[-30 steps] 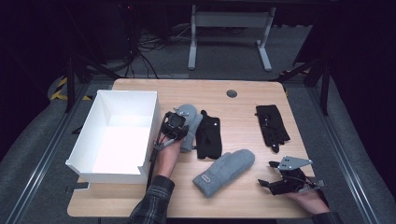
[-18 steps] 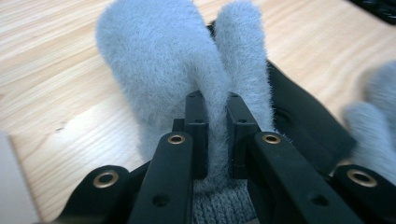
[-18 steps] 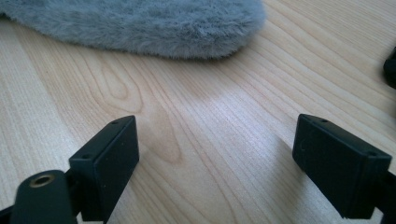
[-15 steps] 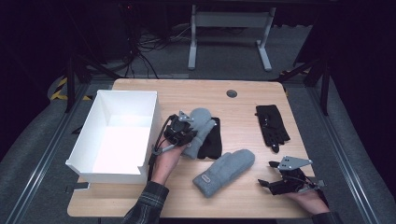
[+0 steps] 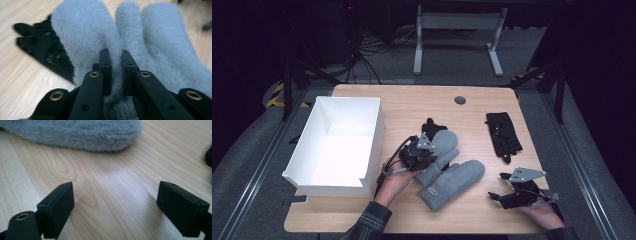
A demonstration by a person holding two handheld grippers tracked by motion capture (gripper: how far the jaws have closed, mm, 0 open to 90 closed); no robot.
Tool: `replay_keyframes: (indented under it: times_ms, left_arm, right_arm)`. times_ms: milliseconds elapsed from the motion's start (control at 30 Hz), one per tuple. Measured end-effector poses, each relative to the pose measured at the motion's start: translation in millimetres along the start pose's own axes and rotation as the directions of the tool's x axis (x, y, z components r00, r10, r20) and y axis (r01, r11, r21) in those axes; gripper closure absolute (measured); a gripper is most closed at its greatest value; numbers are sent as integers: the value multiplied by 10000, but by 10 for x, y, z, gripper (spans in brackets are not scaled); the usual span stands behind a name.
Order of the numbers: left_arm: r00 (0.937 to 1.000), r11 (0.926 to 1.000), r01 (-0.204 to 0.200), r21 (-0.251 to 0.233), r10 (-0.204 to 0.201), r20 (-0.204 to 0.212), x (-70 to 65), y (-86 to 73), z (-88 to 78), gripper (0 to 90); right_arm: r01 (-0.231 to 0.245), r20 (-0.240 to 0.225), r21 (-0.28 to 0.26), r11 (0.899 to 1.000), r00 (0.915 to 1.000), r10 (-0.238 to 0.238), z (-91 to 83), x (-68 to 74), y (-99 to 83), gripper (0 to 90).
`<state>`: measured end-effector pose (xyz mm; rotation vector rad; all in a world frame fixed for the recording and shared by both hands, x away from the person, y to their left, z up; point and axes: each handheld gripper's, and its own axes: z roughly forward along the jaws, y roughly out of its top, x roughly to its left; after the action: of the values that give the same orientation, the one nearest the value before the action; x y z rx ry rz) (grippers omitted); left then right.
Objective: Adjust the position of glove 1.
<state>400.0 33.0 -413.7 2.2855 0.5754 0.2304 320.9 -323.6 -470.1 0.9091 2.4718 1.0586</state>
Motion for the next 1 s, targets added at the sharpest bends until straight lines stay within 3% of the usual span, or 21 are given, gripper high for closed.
replay_keyframes:
  times_ms: [200,300,400,533,633,767,867,1000]
  left_arm:
    - [9994,9998,85,202,-92,344,52,-74,75,737]
    - [9979,9995,303,-39,-300,569,92,-97,55,542]
    - [9971,9979,602,-257,-589,476,160,-109,-1,499]
    - [9916,9892,1283,-712,-1270,232,278,-130,-62,492]
    - [9833,9820,1810,-547,-1818,-102,371,-170,-29,505]
    - [9731,9740,2255,-206,-2262,-429,440,-237,39,515]
    - [9713,9721,2346,-8,-2344,-395,442,-267,88,518]
    - [9736,9737,2264,261,-2254,-366,425,-289,136,534]
  right_arm:
    - [8,4,-6,10000,10000,-8,1,-1,0,148]
    - [8,5,-7,10000,10000,-8,1,-1,0,148]
    - [1,2,-2,10000,10000,-1,0,0,0,148]
    - [0,0,-1,10000,10000,0,0,0,0,148]
    - [0,1,-2,10000,10000,0,0,0,0,148]
    - [3,0,-1,10000,10000,-3,0,0,0,148]
    - [10,3,-7,10000,10000,-10,1,-1,0,148]
    - [1,1,-3,10000,10000,-1,0,0,0,148]
